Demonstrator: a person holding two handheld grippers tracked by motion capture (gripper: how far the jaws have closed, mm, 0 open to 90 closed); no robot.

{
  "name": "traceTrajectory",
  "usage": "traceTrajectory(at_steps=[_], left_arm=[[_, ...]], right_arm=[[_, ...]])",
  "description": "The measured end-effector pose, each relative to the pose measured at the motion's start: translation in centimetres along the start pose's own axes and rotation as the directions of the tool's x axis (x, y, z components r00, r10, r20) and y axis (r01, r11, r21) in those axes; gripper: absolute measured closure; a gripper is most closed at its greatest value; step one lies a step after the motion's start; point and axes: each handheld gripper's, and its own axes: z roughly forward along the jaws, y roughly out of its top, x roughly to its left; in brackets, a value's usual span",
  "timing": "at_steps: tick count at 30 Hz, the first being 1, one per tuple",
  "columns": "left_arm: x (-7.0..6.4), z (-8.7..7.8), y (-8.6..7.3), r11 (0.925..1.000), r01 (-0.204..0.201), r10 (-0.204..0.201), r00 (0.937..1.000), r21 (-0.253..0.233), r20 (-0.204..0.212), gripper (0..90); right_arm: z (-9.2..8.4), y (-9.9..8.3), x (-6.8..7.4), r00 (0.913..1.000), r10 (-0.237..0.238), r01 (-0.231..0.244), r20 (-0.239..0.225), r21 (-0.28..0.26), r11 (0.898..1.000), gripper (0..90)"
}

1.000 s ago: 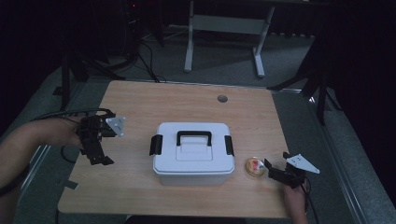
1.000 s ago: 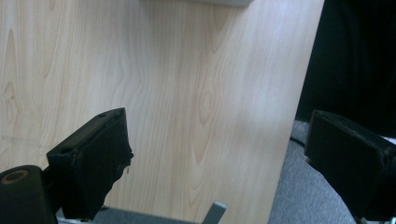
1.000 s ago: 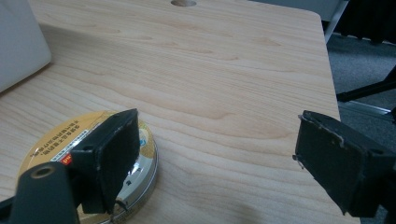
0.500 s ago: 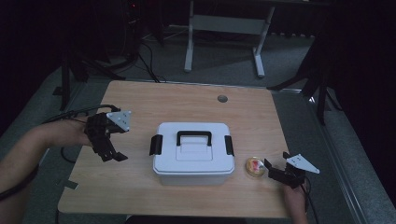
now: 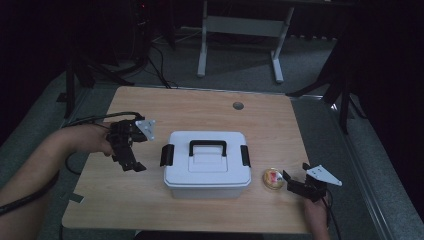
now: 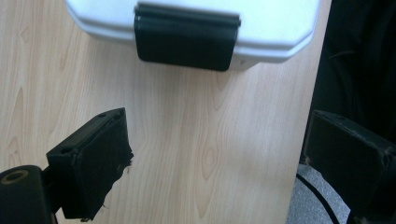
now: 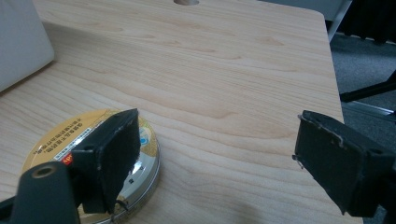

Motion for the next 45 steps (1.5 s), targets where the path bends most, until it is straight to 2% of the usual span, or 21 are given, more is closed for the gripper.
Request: traceTrajectory(at_steps=[2,4,6,7,9,11,13,15,19,20,22,24,31,33,38,43,45], left_arm=[[0.2,0.2,0.6,1.0000,0.005,-0.005,0.9999,0.000,0.011,6.1],[0.3,0.4,1.3,0.9999,0.009,-0.009,1.0000,0.009,0.000,6.1],[0.5,0.6,2.1,0.9991,0.041,-0.041,0.9991,0.011,-0.010,5.9],[0.7,0.7,2.6,0.9992,0.040,-0.040,0.9992,0.003,-0.011,5.8],[0.7,0.8,3.5,0.9998,0.021,-0.021,0.9998,0.006,-0.005,5.8],[0.6,1.1,4.4,0.9999,0.002,-0.002,0.9998,0.017,-0.019,7.1],[0.7,1.3,5.3,0.9998,0.003,-0.003,1.0000,0.021,-0.002,12.2],[0.9,1.4,6.1,0.9998,-0.014,0.014,0.9998,0.016,0.016,12.2],[1.2,1.7,7.4,0.9993,-0.036,0.036,0.9991,0.012,0.023,13.5],[1.3,1.8,7.7,0.9991,-0.040,0.040,0.9991,0.016,0.014,13.5],[1.5,2.1,8.3,0.9990,-0.036,0.035,0.9990,0.025,0.026,14.1],[1.6,2.3,8.8,0.9985,-0.048,0.048,0.9986,0.024,0.024,14.5],[2.2,3.2,10.4,0.9980,-0.053,0.053,0.9983,0.034,0.026,16.2],[2.4,3.4,10.8,0.9967,-0.057,0.056,0.9983,0.058,0.016,19.9],[2.7,3.8,11.4,0.9965,-0.063,0.062,0.9980,0.054,0.011,25.2],[2.5,4.5,11.9,0.9918,-0.106,0.105,0.9942,0.070,0.025,41.3],[2.6,4.7,12.0,0.9923,-0.105,0.103,0.9944,0.066,0.022,47.2]], right_arm=[[0.0,0.0,0.0,1.0000,0.001,-0.001,-0.001,0.000,1.000,13.9],[0.0,0.0,0.0,1.0000,0.002,-0.002,-0.002,-0.002,1.000,13.9],[0.0,0.0,0.0,1.0000,0.002,-0.002,-0.003,-0.002,1.000,13.9],[0.0,0.0,0.0,1.0000,0.002,-0.002,-0.003,-0.002,1.000,13.9],[0.0,0.0,0.0,1.0000,0.000,0.000,-0.002,-0.002,1.000,13.9],[0.0,0.0,0.0,1.0000,-0.001,0.001,-0.003,-0.002,1.000,13.8],[0.0,0.0,0.0,1.0000,-0.001,0.001,-0.004,-0.002,1.000,13.9],[0.0,0.0,0.0,1.0000,-0.001,0.001,-0.004,-0.003,1.000,13.9],[0.0,0.0,0.0,1.0000,-0.003,0.003,-0.006,-0.003,1.000,13.9],[0.0,0.0,0.0,1.0000,-0.002,0.002,-0.006,-0.004,1.000,13.9],[-0.1,0.0,0.0,1.0000,-0.003,0.003,-0.006,-0.004,1.000,13.9],[-0.1,0.0,0.0,1.0000,-0.001,0.001,-0.008,-0.004,1.000,13.9],[-0.1,0.0,-0.1,1.0000,0.005,-0.005,-0.009,-0.005,1.000,13.9],[-0.1,0.0,-0.1,0.9999,0.006,-0.006,-0.011,-0.006,1.000,13.9],[-0.1,0.0,-0.1,0.9999,0.007,-0.007,-0.013,-0.006,1.000,13.9],[-0.1,0.0,-0.1,0.9999,0.006,-0.006,-0.015,-0.006,1.000,13.9],[-0.1,0.0,-0.1,0.9999,0.006,-0.006,-0.016,-0.006,1.000,13.9]])
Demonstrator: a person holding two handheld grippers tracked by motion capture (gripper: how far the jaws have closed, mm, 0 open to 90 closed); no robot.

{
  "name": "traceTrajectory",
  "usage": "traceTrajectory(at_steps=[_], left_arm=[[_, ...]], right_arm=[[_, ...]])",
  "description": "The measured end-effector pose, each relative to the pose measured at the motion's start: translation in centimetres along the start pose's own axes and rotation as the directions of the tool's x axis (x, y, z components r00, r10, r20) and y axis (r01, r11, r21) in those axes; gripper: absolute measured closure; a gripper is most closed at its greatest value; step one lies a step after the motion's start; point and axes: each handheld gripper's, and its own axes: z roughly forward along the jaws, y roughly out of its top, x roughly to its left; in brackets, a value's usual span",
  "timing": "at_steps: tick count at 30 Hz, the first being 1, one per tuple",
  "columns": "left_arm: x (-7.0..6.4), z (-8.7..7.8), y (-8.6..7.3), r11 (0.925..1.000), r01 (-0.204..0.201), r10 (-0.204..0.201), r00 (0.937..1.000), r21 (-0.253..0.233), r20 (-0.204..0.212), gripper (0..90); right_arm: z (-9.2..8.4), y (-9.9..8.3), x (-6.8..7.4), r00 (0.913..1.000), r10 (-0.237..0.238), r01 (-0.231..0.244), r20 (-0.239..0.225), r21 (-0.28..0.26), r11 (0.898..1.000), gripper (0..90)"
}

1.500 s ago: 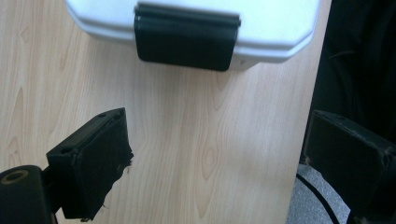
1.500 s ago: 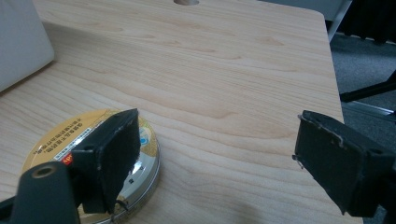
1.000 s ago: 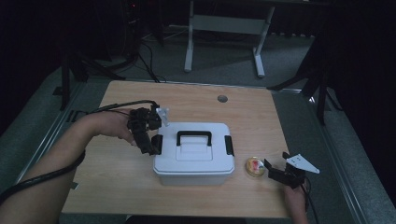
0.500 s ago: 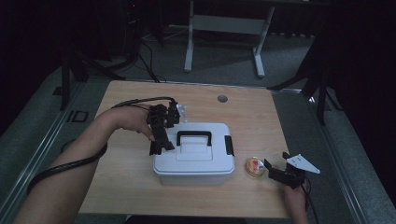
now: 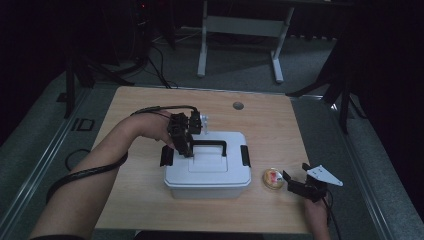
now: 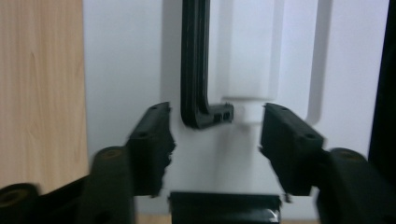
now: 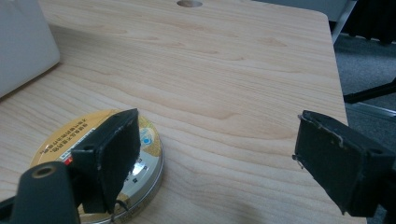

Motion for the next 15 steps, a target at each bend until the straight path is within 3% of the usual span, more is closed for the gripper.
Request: traceTrajectory(at_steps=[8,12,15], left_arm=[[0.32,0.56,0.56,0.9986,0.033,-0.034,0.9990,0.043,0.029,67.1],[0.26,0.91,0.76,0.9955,0.044,-0.049,0.9971,0.084,0.058,74.2],[0.21,0.99,0.98,0.9942,0.043,-0.049,0.9973,0.098,0.055,76.9]], right_arm=[[0.01,0.00,0.00,1.0000,0.002,-0.002,-0.001,0.001,1.000,13.9],[0.01,0.00,0.00,1.0000,0.001,-0.001,-0.001,0.001,1.000,13.9],[0.03,0.01,0.00,1.0000,0.000,0.000,-0.001,0.001,1.000,13.9]])
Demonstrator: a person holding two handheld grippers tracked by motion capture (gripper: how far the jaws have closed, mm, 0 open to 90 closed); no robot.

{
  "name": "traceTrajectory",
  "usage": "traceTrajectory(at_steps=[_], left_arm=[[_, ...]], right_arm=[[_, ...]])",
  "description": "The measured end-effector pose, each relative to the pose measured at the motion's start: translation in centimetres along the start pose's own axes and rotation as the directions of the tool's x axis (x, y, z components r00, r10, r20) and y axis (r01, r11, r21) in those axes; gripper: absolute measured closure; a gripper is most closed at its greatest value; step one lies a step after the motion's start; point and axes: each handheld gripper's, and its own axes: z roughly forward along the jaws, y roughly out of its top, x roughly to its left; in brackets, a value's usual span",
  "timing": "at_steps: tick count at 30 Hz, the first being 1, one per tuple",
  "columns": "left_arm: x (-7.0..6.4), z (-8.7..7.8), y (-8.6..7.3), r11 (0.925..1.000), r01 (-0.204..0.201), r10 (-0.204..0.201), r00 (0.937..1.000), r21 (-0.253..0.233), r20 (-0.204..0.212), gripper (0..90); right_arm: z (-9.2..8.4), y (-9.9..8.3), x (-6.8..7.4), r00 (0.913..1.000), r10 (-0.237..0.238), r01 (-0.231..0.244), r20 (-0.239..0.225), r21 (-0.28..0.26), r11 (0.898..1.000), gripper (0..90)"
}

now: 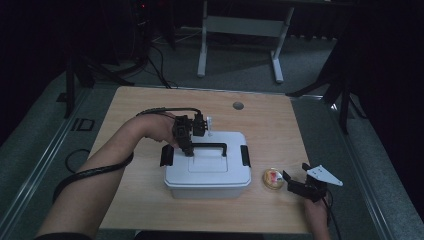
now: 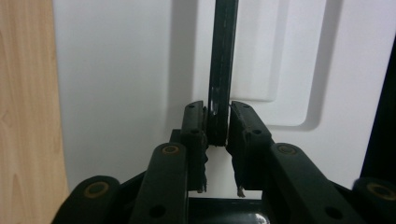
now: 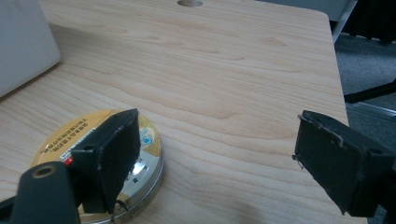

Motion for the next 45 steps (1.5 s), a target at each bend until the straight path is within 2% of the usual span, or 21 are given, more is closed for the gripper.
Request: traceTrajectory(at_steps=[7,13,28,35,39,41,45], left_arm=[[-0.2,0.1,0.5,0.9995,0.006,-0.007,0.9998,0.031,0.017,82.7],[0.0,0.1,0.4,0.9995,0.021,-0.022,0.9994,0.022,0.028,82.9],[-0.4,-0.5,0.2,1.0000,-0.005,0.005,0.9998,-0.004,0.020,83.3],[-0.6,-1.7,-0.1,0.9997,-0.007,0.007,1.0000,-0.024,0.003,83.3],[-0.9,-2.8,-0.3,0.9990,-0.006,0.006,0.9999,-0.044,0.011,83.3],[-1.3,-3.3,-0.4,0.9987,-0.022,0.021,0.9998,-0.047,-0.005,83.3],[-1.7,-4.3,-0.8,0.9978,-0.024,0.024,0.9997,-0.061,0.001,83.3]], right_arm=[[0.0,0.0,0.0,1.0000,-0.004,0.004,0.000,0.004,1.000,13.9],[0.1,0.0,0.0,1.0000,-0.005,0.005,-0.002,0.005,1.000,14.0],[0.1,0.0,0.0,1.0000,-0.005,0.005,-0.002,0.005,1.000,14.0],[0.1,0.0,0.0,1.0000,-0.006,0.006,-0.004,0.006,1.000,14.0],[0.1,0.0,0.0,1.0000,-0.003,0.003,-0.005,0.007,1.000,14.0],[0.1,0.0,0.0,1.0000,-0.003,0.003,-0.004,0.007,1.000,14.0],[0.1,0.0,0.0,1.0000,-0.004,0.004,-0.004,0.009,1.000,14.0]])
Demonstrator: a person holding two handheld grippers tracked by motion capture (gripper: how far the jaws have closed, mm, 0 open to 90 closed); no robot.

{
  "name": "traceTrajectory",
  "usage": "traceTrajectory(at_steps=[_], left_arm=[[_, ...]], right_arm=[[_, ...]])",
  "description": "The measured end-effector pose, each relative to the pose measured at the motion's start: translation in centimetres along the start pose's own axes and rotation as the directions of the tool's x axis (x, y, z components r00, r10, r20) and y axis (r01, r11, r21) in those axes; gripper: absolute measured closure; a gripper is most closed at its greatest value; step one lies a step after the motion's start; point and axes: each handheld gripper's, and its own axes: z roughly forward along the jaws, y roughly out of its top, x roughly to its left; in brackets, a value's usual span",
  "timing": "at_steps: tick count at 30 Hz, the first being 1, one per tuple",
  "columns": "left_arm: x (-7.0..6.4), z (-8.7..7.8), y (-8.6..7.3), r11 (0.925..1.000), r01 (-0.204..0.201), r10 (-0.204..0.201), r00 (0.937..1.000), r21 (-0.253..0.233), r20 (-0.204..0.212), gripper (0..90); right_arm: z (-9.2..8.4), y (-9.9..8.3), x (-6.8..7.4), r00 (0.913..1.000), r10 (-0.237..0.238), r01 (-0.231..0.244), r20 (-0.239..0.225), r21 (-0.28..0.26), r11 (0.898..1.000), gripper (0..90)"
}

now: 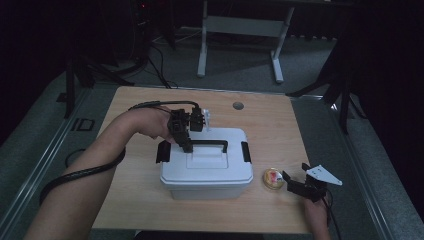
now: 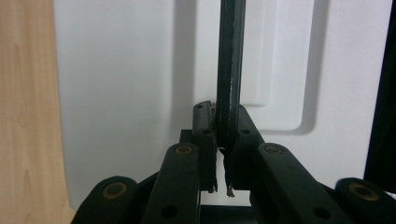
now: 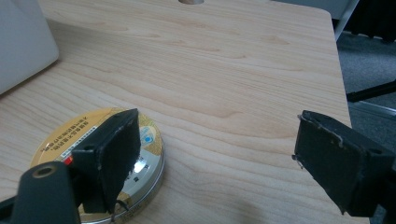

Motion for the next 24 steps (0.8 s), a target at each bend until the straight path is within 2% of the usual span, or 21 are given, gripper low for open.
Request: traceTrajectory(at_steps=[2,3,11,17,24], left_arm=[[-0.2,-0.4,-0.3,0.9999,-0.001,0.001,0.9999,-0.012,-0.013,83.3],[-0.2,-0.6,-0.5,0.9998,0.007,-0.007,1.0000,-0.017,-0.006,83.3],[-0.8,-1.3,-2.4,0.9995,0.032,-0.032,0.9994,-0.002,-0.017,83.3],[-1.3,-2.1,-4.7,0.9983,0.056,-0.057,0.9980,-0.014,-0.028,83.3],[-1.8,-2.9,-7.9,0.9940,0.109,-0.109,0.9931,-0.007,-0.043,83.3]], right_arm=[[0.0,0.0,0.0,1.0000,-0.001,0.001,0.000,0.000,1.000,14.0],[0.0,0.0,0.0,1.0000,0.000,0.000,0.000,0.000,1.000,14.0],[0.0,0.0,0.0,1.0000,0.001,-0.001,-0.001,0.003,1.000,14.0],[0.0,0.0,0.0,1.0000,0.001,-0.001,0.000,0.007,1.000,14.0],[0.1,0.0,0.0,1.0000,0.007,-0.007,0.001,0.009,1.000,14.0]])
